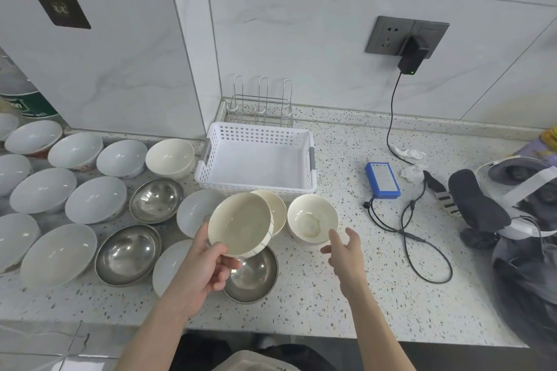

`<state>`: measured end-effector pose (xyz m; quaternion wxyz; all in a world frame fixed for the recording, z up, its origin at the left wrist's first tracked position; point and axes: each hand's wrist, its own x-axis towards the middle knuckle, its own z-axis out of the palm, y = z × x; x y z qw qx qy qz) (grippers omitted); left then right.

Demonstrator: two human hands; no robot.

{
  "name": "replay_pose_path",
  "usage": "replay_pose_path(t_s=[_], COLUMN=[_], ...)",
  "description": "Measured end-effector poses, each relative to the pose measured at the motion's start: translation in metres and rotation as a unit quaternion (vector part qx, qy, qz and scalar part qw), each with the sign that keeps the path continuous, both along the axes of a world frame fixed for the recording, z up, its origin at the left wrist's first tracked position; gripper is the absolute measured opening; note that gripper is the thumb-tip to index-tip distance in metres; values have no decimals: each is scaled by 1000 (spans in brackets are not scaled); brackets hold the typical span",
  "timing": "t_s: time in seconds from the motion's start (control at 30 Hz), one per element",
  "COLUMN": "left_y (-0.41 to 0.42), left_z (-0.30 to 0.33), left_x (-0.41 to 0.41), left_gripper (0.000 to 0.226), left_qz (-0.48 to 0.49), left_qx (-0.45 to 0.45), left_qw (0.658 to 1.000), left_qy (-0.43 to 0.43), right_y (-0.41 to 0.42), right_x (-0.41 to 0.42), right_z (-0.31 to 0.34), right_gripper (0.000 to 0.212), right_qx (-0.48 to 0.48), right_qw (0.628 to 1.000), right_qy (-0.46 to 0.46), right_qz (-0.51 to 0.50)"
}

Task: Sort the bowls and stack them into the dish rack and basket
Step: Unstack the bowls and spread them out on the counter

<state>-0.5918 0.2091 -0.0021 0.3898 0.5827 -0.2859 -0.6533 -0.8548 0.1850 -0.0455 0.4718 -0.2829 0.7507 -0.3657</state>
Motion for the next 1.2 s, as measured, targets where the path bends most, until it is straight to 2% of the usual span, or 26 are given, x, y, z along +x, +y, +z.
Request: replay_pose_path(t_s=[0.17, 0.3, 0.43, 0.6, 0.7, 0.8, 1.03, 1.1, 1.2], left_y=[3, 1, -1, 4, 7, 9, 13, 16, 20], left_z=[5, 10, 12, 12, 5, -5, -21, -24, -27], left_x=[-1, -6, -22, -56, -69, -80, -90, -92, -96], left_gripper=[57, 60, 55, 68, 66, 69, 63, 74, 107], left_qz=[14, -6, -71, -145, -201, -246, -377, -387, -394], left_qx=[-34, -56, -59, -43, -33, -26, -27, -40, -53], left_qw=[999, 997, 992, 982, 974, 963, 898, 879, 861], left_qy=[-18, -52, -81, -113, -100, -109, -223, -274, -319], right_y=[30, 43, 45, 45, 48, 55, 76, 79, 78], right_x=[-13, -13, -6, -8, -14, -23, -32, -33, -32], right_z=[0, 5, 18, 30, 28, 18, -4, -10, -16], right_gripper=[38, 21, 18, 25, 26, 25, 27, 22, 18], right_qx=[-46, -71, -98, -115, -104, -73, -15, -6, 2], right_qw=[997, 993, 988, 971, 969, 977, 982, 981, 978], right_qy=[59, 73, 22, -58, -53, -6, 36, 41, 52], right_qz=[-12, 55, 116, 199, 220, 201, 185, 192, 203])
